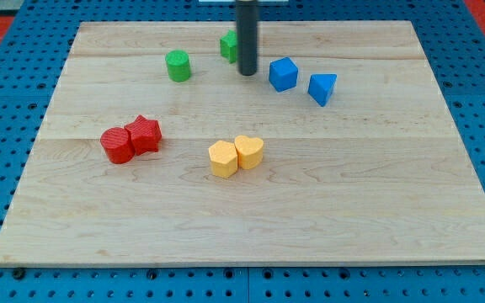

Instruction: Move the green blocks towards the yellow blocks

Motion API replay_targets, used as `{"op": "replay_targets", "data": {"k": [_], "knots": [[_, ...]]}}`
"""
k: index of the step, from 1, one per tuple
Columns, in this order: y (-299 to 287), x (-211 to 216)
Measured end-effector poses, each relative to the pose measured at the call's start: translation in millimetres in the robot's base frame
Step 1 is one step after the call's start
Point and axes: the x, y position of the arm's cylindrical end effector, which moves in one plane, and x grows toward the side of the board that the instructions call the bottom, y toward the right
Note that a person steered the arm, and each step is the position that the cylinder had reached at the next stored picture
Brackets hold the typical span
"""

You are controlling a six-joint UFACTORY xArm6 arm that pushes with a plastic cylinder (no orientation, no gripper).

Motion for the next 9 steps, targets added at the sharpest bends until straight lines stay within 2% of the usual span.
{"op": "replay_targets", "data": {"k": [2, 3, 4, 5, 6, 7, 8, 9], "knots": [[93, -3], [79, -61], [36, -108], [-31, -91], [-70, -41], [-62, -9], [-69, -21], [-98, -7]]}}
